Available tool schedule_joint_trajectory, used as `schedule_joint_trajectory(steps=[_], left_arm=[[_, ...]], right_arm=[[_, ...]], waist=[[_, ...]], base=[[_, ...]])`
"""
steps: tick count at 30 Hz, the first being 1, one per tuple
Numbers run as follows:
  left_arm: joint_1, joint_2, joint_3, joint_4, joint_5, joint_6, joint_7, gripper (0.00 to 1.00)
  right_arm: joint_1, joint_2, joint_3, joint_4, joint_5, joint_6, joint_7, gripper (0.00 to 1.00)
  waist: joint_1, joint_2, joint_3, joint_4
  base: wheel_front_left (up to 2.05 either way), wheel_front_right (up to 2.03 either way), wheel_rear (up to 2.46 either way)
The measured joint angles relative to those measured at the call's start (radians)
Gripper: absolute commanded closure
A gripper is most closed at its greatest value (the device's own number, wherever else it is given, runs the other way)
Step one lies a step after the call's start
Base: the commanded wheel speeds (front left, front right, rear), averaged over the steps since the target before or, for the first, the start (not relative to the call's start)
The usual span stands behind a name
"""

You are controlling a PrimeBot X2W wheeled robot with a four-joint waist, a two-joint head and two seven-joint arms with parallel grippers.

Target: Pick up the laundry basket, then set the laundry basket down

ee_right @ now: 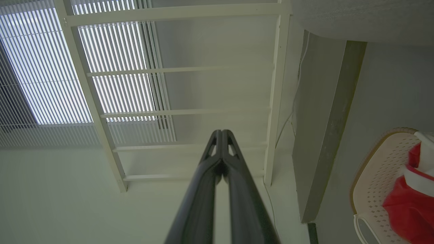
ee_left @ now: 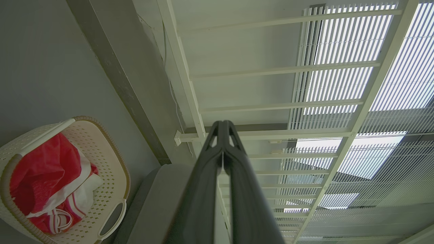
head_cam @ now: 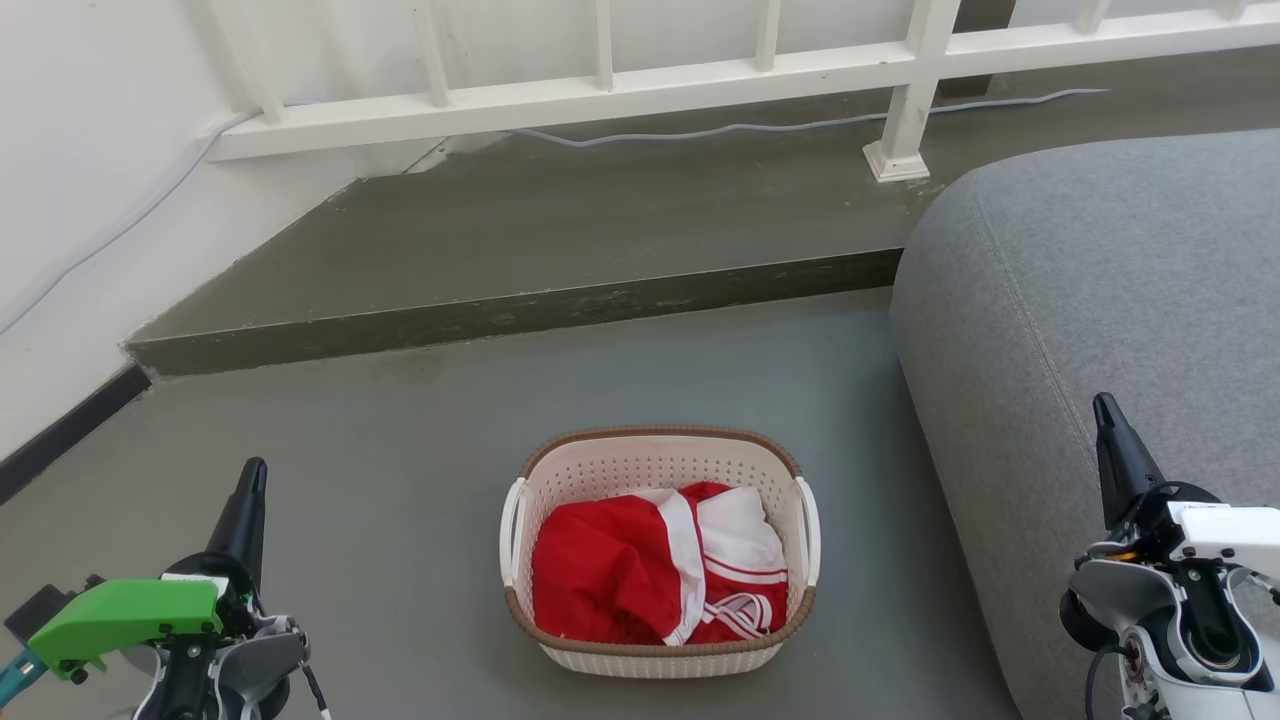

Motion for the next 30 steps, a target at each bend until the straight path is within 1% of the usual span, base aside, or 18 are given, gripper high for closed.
schedule_joint_trajectory(steps=[30], left_arm=[[0.0, 0.0, 0.0, 0.0, 0.0, 0.0, 0.0, 1.0]], right_arm=[[0.0, 0.0, 0.0, 0.0, 0.0, 0.0, 0.0, 1.0]], waist=[[-0.0001, 0.0, 0.0, 0.0]], base=[[0.0, 0.0, 0.0]])
